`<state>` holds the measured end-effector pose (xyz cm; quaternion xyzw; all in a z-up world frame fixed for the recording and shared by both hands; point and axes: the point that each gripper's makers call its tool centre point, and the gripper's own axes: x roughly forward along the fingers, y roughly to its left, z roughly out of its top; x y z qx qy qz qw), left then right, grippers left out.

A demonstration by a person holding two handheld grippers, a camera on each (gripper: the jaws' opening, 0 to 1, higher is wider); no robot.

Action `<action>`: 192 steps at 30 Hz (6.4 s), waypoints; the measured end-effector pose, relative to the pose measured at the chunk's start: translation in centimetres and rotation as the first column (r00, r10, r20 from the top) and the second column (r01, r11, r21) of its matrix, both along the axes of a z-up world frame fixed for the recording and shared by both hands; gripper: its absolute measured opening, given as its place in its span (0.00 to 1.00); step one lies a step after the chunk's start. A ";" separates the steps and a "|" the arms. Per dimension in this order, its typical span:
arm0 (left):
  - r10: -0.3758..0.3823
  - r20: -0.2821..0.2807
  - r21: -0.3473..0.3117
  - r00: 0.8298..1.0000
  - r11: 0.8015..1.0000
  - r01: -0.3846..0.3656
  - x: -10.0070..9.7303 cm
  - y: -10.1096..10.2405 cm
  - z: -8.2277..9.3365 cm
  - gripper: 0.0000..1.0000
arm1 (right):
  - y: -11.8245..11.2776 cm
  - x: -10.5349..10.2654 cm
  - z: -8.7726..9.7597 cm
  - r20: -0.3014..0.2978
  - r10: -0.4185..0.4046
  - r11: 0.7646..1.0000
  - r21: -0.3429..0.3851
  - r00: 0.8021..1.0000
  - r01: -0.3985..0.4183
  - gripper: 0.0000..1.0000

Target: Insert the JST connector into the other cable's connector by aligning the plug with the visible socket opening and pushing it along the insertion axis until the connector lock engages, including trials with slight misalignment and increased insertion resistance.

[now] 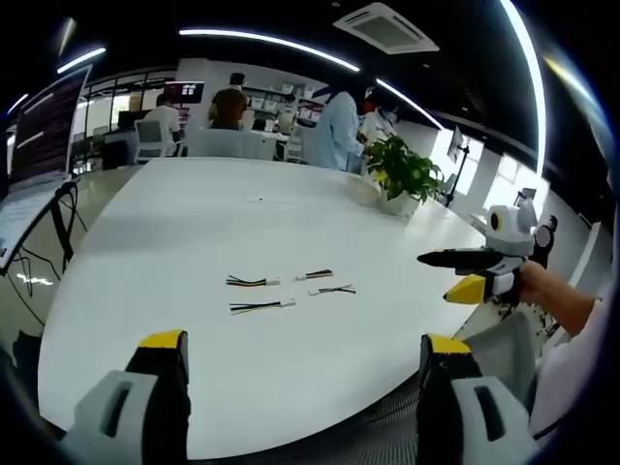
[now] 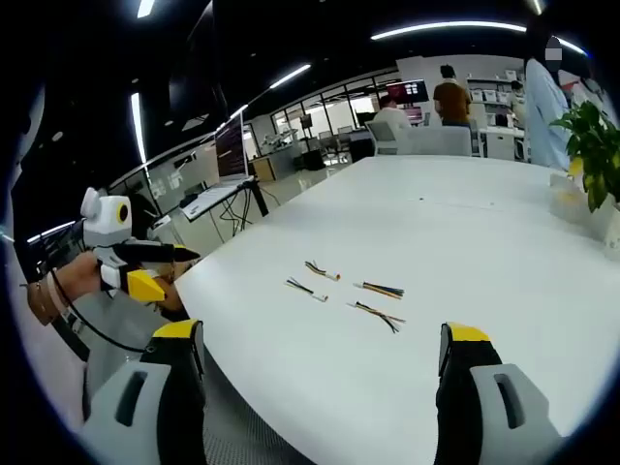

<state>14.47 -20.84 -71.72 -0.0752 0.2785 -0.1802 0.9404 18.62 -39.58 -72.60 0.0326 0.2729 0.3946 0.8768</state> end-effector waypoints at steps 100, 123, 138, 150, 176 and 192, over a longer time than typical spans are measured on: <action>-0.136 0.071 0.039 0.988 0.990 0.133 6.2 -1.1 1.3 0.92 | 1.6 3.9 0.2 0.054 0.042 0.999 0.003 0.998 -0.043 0.87; -0.235 0.069 0.058 0.970 0.971 0.231 8.1 -4.2 0.2 0.92 | 3.8 5.7 -0.7 0.055 0.112 0.994 -0.021 0.992 -0.111 0.84; -0.254 0.067 0.047 0.965 0.967 0.251 8.9 -5.0 -0.4 0.92 | 3.8 5.9 -1.4 0.029 0.120 0.993 -0.024 0.992 -0.120 0.83; -0.248 0.067 0.028 0.966 0.969 0.247 9.4 -5.1 -0.8 0.91 | 5.1 6.1 -1.7 0.032 0.163 0.986 -0.032 0.986 -0.162 0.82; -0.255 0.023 0.107 0.967 0.962 0.251 11.9 -3.9 -3.0 0.90 | 6.6 7.4 -3.4 0.010 0.250 0.967 -0.059 0.968 -0.249 0.80; -0.263 -0.006 0.147 0.965 0.954 0.261 13.4 -2.5 -4.9 0.89 | 6.8 8.9 -4.7 0.001 0.271 0.960 -0.075 0.963 -0.270 0.80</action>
